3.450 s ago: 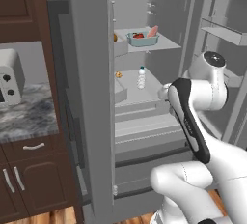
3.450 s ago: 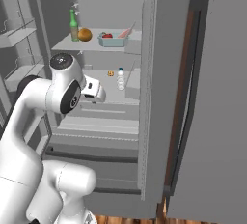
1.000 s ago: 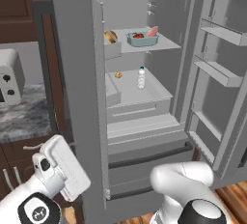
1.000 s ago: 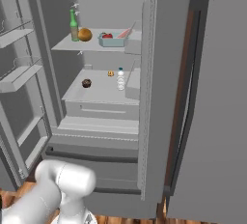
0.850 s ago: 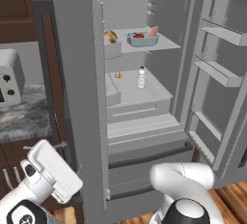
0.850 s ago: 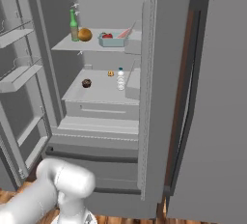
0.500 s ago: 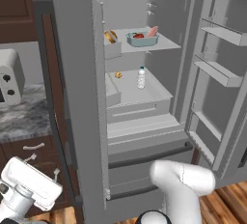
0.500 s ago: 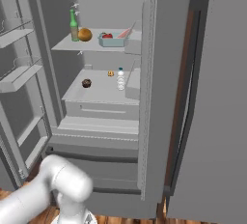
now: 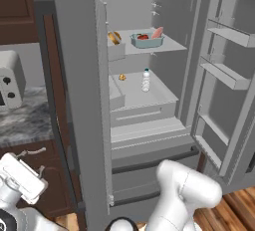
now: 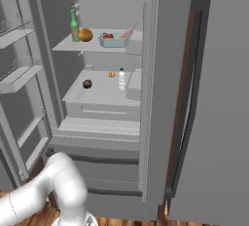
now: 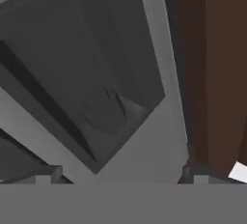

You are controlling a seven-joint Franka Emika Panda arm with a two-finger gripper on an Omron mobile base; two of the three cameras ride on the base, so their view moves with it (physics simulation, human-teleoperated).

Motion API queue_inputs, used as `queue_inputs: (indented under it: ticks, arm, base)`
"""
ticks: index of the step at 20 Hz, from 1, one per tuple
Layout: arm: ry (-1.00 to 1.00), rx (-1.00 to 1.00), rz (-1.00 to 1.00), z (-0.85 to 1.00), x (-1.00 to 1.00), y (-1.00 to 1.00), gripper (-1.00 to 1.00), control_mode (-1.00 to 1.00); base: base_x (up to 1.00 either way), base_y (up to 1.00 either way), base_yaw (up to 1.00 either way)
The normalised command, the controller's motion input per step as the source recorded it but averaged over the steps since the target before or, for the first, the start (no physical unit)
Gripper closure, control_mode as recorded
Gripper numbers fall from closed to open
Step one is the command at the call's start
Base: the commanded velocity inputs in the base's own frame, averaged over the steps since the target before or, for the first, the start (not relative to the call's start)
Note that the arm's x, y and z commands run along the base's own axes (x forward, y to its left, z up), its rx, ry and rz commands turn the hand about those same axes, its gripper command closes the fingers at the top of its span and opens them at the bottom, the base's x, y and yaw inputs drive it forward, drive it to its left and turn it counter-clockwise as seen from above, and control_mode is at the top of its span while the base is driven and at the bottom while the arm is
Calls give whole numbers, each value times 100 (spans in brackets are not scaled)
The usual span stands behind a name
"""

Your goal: Place the tupperware on the top shelf of the fridge. Make space for the tupperware among the existing items by rearranging them on the shelves if needed. Close the fridge door when finished.

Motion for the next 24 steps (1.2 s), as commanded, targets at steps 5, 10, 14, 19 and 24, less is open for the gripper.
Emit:
queue_inputs:
  ticks: [5,10,14,19,24]
  arm:
    - [19,-1,-41,0,77,-10,-100,-100]
    - [9,4,-6,-2,17,-94,-100,-100]
    - [-2,18,8,0,-9,-100,-100,-100]
    - [-8,24,27,1,-1,-100,-100,-100]
    - [-10,24,40,5,0,-100,-100,-100]
  base:
    - [0,0,0]
    - [0,0,0]
    - [0,0,0]
    - [0,0,0]
    - [0,0,0]
